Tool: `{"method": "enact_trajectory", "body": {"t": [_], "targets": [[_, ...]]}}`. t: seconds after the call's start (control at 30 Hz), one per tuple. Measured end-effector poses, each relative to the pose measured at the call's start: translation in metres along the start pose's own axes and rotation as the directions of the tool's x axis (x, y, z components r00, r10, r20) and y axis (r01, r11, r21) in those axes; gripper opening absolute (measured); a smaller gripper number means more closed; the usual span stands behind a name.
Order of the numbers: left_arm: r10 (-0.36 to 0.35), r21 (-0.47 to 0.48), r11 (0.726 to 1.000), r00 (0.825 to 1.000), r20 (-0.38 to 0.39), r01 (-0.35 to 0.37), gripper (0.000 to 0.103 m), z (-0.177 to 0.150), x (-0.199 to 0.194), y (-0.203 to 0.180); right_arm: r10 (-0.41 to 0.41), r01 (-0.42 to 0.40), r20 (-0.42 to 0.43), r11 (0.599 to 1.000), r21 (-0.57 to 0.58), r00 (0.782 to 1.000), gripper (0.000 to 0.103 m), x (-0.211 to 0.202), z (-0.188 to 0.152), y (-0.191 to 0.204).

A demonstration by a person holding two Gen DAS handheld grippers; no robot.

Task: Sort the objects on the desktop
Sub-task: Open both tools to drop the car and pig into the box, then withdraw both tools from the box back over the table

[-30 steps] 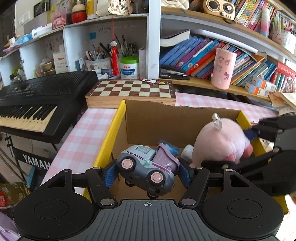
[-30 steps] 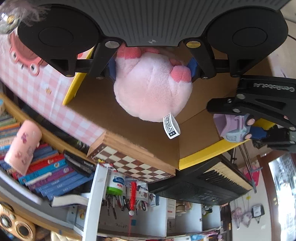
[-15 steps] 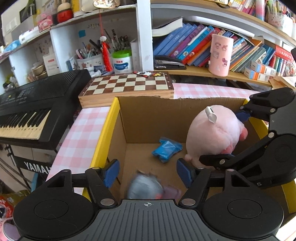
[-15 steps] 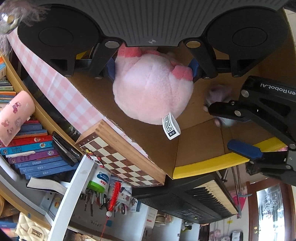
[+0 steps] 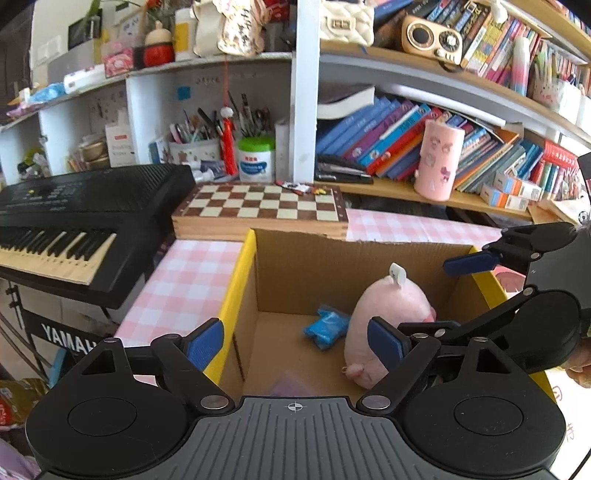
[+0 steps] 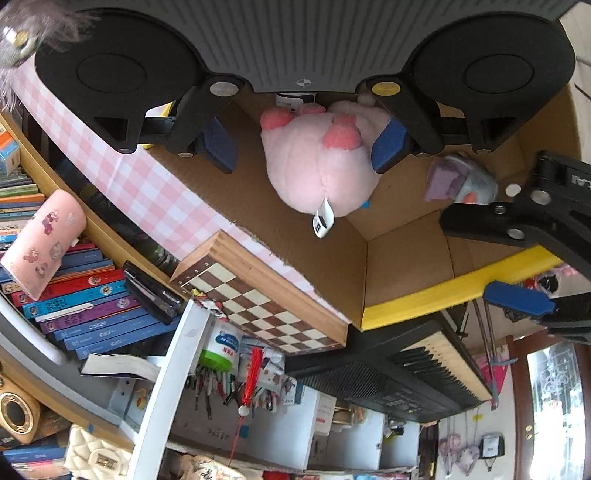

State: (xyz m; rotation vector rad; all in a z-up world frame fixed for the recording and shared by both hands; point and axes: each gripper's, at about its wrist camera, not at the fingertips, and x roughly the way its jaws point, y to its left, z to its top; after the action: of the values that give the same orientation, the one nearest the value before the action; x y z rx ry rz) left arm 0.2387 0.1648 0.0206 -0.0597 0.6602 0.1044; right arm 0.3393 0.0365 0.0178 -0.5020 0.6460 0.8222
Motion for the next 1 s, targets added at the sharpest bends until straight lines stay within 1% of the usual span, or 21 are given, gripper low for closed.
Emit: {"method": "enact_trajectory", "body": {"t": [0.23, 0.33, 0.53, 0.7, 1.0], "targets": [[-0.025, -0.025, 0.999, 0.999, 0.033, 0.026, 0.088, -0.006, -0.023, 0.004, -0.039, 0.038, 0.041, 0.998, 0.042, 0.998, 0.079, -0.020, 0.001, 0.006], [-0.036, -0.023, 0.999, 0.998, 0.048, 0.037, 0.088, -0.009, -0.033, 0.003, -0.066, 0.062, 0.064, 0.996, 0.059, 0.996, 0.079, -0.033, -0.001, 0.011], [-0.057, -0.026, 0.998, 0.996, 0.070, 0.058, 0.088, -0.018, -0.052, 0.001, -0.136, 0.122, 0.103, 0.984, 0.128, 0.985, 0.079, -0.062, -0.010, 0.017], [-0.073, -0.020, 0.997, 0.994, 0.083, 0.075, 0.088, -0.029, -0.071, 0.000, -0.189, 0.165, 0.110, 0.968, 0.190, 0.976, 0.079, -0.088, -0.022, 0.023], [-0.100, -0.016, 0.995, 0.991, 0.087, 0.102, 0.088, -0.055, -0.107, 0.001, -0.248, 0.217, 0.094, 0.942, 0.254, 0.964, 0.079, -0.130, -0.052, 0.049]]}}
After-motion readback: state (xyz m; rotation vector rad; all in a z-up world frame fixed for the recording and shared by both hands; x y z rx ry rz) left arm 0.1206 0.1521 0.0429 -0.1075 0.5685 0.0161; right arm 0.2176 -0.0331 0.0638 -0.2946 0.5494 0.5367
